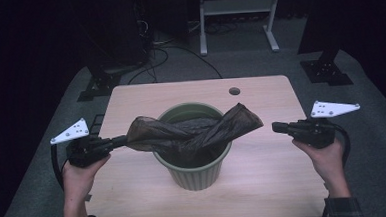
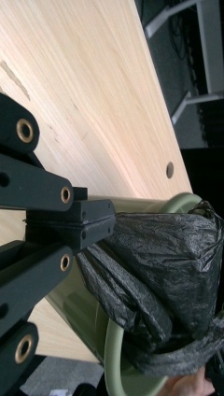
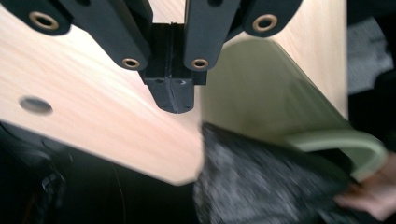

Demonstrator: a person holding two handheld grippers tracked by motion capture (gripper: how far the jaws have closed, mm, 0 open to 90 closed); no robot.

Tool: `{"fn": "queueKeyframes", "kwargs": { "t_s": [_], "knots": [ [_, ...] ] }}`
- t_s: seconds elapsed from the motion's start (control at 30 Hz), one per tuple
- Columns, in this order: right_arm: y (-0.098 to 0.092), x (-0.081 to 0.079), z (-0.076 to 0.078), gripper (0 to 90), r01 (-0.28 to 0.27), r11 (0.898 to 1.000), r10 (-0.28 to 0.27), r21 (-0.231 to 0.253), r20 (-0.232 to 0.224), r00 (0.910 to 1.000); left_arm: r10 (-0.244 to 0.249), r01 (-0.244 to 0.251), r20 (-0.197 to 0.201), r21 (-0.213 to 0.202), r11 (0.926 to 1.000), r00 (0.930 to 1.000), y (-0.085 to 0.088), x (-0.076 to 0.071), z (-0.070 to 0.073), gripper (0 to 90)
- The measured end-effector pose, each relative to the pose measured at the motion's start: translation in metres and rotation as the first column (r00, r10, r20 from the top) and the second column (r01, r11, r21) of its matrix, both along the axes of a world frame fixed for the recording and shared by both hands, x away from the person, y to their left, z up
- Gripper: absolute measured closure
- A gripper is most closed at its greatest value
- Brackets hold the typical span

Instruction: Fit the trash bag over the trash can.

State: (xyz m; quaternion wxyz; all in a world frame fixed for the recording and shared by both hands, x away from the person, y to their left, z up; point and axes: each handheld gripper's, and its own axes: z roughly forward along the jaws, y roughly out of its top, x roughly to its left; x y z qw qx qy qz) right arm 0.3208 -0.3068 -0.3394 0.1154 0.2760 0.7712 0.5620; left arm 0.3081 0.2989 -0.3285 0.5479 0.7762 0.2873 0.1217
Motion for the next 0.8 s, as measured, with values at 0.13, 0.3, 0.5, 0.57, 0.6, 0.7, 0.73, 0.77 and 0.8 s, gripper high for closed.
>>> {"fn": "queueKeyframes", "kwargs": {
  "t_s": [0.13, 0.3, 0.5, 0.57, 0.6, 0.7, 0.73, 0.77, 0.8],
  "knots": [
    [0.009, -0.003, 0.013, 65.1, -0.021, 0.998, 0.020, 0.053, 0.027, 0.9994, -0.015, 0.015, 0.002, 0.003, 0.9999, 0.9999, -0.004, 0.000, 0.001, 90.0],
    [0.029, 0.008, 0.032, 47.8, -0.066, 0.994, 0.063, 0.090, 0.036, 0.9974, -0.028, 0.028, 0.004, 0.003, 0.9996, 0.9996, -0.007, 0.002, 0.002, 90.0],
    [0.059, 0.030, 0.047, 49.3, -0.085, 0.994, 0.084, 0.075, 0.027, 0.9961, -0.040, 0.040, 0.001, 0.005, 0.9992, 0.9992, -0.010, 0.003, 0.002, 90.0],
    [0.068, 0.035, 0.046, 71.2, -0.112, 0.991, 0.112, 0.068, 0.015, 0.9936, -0.039, 0.039, -0.002, 0.007, 0.9992, 0.9992, -0.010, 0.003, 0.002, 90.0],
    [0.068, 0.035, 0.046, 71.2, -0.112, 0.991, 0.112, 0.068, 0.015, 0.9936, -0.039, 0.039, -0.002, 0.007, 0.9992, 0.9992, -0.010, 0.003, 0.002, 90.0],
    [0.072, 0.026, 0.043, 89.6, -0.140, 0.989, 0.138, 0.041, 0.042, 0.9895, -0.025, 0.025, -0.002, 0.015, 0.9996, 0.9997, -0.005, 0.002, 0.001, 90.0],
    [0.071, 0.023, 0.042, 89.8, -0.142, 0.989, 0.140, 0.042, 0.048, 0.9890, -0.017, 0.017, 0.000, 0.012, 0.9998, 0.9999, -0.003, 0.001, 0.001, 90.0],
    [0.068, 0.018, 0.041, 89.8, -0.141, 0.989, 0.139, 0.043, 0.057, 0.9887, -0.006, 0.006, -0.001, 0.011, 0.9999, 1.0000, 0.001, 0.000, 0.001, 90.0],
    [0.063, 0.012, 0.039, 89.8, -0.143, 0.989, 0.140, 0.044, 0.066, 0.9880, 0.002, -0.002, 0.000, 0.012, 0.9999, 1.0000, 0.003, 0.000, 0.001, 90.0]
  ]
}}
